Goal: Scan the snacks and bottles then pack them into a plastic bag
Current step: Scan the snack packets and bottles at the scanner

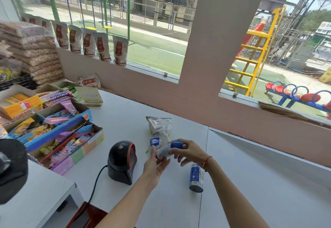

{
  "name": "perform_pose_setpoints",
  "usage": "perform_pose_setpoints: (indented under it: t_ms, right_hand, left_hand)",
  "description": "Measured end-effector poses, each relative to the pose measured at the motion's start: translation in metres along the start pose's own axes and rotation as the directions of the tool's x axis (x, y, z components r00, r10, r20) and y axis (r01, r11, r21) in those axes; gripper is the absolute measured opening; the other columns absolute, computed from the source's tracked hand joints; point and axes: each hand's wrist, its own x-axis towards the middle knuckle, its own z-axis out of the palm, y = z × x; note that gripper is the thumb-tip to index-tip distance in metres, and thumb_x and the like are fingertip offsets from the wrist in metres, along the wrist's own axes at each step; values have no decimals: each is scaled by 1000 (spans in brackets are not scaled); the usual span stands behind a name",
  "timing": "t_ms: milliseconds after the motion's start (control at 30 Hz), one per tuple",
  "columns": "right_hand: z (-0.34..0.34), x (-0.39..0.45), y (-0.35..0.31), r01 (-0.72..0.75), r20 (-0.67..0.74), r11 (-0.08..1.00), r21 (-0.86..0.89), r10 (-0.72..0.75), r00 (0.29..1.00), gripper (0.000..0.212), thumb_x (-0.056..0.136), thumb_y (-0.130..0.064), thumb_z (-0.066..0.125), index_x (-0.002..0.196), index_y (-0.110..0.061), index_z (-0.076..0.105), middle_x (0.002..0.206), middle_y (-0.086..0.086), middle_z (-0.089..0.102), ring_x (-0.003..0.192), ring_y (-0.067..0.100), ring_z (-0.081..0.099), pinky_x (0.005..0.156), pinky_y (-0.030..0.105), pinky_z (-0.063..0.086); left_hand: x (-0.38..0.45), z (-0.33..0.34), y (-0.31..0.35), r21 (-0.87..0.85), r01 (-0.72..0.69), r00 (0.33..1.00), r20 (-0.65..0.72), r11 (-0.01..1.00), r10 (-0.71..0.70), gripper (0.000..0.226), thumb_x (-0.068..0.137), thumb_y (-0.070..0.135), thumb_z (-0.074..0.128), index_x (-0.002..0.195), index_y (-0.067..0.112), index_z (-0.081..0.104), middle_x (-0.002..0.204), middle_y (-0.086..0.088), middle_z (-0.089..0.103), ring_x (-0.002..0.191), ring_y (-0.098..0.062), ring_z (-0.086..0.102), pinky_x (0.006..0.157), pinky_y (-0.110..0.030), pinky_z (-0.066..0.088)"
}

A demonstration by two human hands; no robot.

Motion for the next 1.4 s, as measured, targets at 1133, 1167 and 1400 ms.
perform_pose_setpoints:
  t_ms: [1133, 1167, 1400]
  right_hand:
    - [-54, 10, 85, -340, -456, 936, -87, 266, 849, 63, 80, -41, 71, 132, -9, 53, 120, 12, 66, 109, 26, 61, 98, 36, 47]
    - [-55, 0, 91, -367, -440, 927, -81, 297, 847, 61, 82, -41, 69, 131, -9, 54, 121, 12, 64, 111, 26, 60, 96, 34, 46]
    - [-42, -50, 108, -255, -55, 807, 533, 334, 941, 54, 77, -27, 77, 124, -16, 53, 118, 14, 66, 103, 28, 68, 82, 33, 57]
  left_hand:
    - [6, 47, -107, 983, -81, 994, 91, -164, 55, 66, 56, 50, 72, 110, 15, 58, 110, -2, 65, 98, -20, 63, 77, -28, 50]
    - [7, 44, -108, 987, -88, 993, 98, -136, 68, 61, 57, 47, 73, 108, 16, 60, 106, -1, 66, 93, -19, 64, 75, -28, 50]
    - [3, 14, -86, 796, -107, 982, 180, 595, -64, 60, 61, 40, 77, 111, 9, 67, 90, -2, 75, 77, -12, 70, 65, -19, 51]
